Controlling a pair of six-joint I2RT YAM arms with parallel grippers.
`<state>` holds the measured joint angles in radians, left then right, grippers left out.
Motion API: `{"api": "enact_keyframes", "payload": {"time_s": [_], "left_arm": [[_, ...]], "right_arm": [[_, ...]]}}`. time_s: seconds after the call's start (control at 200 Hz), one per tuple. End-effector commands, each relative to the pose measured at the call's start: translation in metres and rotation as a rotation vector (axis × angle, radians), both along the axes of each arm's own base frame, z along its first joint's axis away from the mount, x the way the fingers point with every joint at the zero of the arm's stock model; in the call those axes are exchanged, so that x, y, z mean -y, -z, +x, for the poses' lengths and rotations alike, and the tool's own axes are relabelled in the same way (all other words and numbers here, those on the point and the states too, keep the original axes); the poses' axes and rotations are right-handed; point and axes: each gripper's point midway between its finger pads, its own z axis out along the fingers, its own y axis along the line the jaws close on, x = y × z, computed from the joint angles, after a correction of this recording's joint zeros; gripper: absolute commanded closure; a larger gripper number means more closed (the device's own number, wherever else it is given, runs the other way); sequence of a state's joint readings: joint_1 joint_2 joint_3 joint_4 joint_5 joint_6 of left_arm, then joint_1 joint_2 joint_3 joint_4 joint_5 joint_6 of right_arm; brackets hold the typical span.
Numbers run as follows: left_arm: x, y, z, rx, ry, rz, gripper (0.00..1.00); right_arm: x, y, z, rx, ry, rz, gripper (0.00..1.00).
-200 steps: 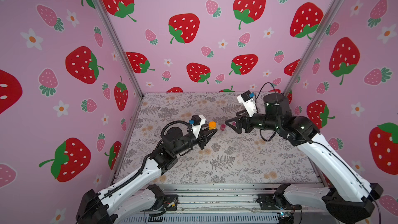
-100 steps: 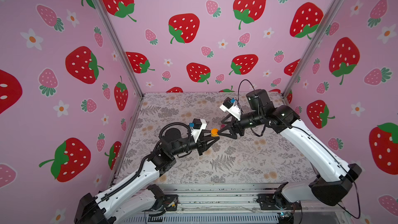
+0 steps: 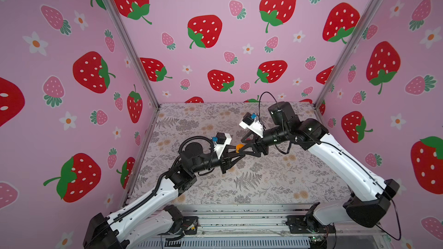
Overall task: Close the paint jar lid
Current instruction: Screw the lid onto the paint jar.
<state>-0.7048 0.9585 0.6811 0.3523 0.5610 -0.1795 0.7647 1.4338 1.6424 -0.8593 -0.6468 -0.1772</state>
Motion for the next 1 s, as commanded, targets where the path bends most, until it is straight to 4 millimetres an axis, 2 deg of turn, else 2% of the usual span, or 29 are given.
{"api": "enact_keyframes", "payload": {"time_s": [0.0,0.085,0.2,0.415,0.55,0.625,0.66,0.7,0.83,0.92,0.996], "left_arm": [[0.001,-0.017,-0.003,0.05,0.012,-0.022,1.0],[0.001,-0.017,0.0,0.053,0.001,-0.018,1.0],[-0.002,-0.02,0.01,0.072,-0.059,-0.024,1.0],[-0.024,-0.045,0.064,0.174,-0.37,-0.063,1.0],[-0.021,-0.059,0.087,0.222,-0.439,-0.08,1.0],[-0.018,-0.061,0.095,0.227,-0.445,-0.075,1.0],[-0.016,-0.06,0.096,0.226,-0.439,-0.069,1.0],[-0.015,-0.059,0.095,0.222,-0.424,-0.062,1.0],[-0.017,-0.043,0.077,0.174,-0.343,-0.038,1.0],[-0.019,-0.031,0.059,0.13,-0.271,-0.033,1.0],[-0.018,-0.022,0.043,0.088,-0.2,-0.03,1.0]], "right_arm": [[-0.004,0.007,-0.002,-0.017,-0.017,-0.01,0.5],[-0.006,0.013,-0.002,-0.023,-0.012,-0.023,0.58],[-0.01,0.026,0.0,-0.04,0.018,-0.041,0.61],[-0.038,0.05,0.017,-0.055,0.222,0.019,0.65],[-0.058,0.056,0.031,-0.091,0.362,0.045,0.66],[-0.059,0.054,0.037,-0.104,0.418,0.047,0.61],[-0.057,0.05,0.038,-0.098,0.432,0.047,0.57],[-0.051,0.041,0.037,-0.084,0.445,0.053,0.47],[-0.011,-0.003,0.035,-0.027,0.462,0.091,0.22],[0.02,-0.033,0.037,-0.036,0.451,0.119,0.16],[0.037,-0.054,0.035,-0.051,0.412,0.16,0.15]]}}
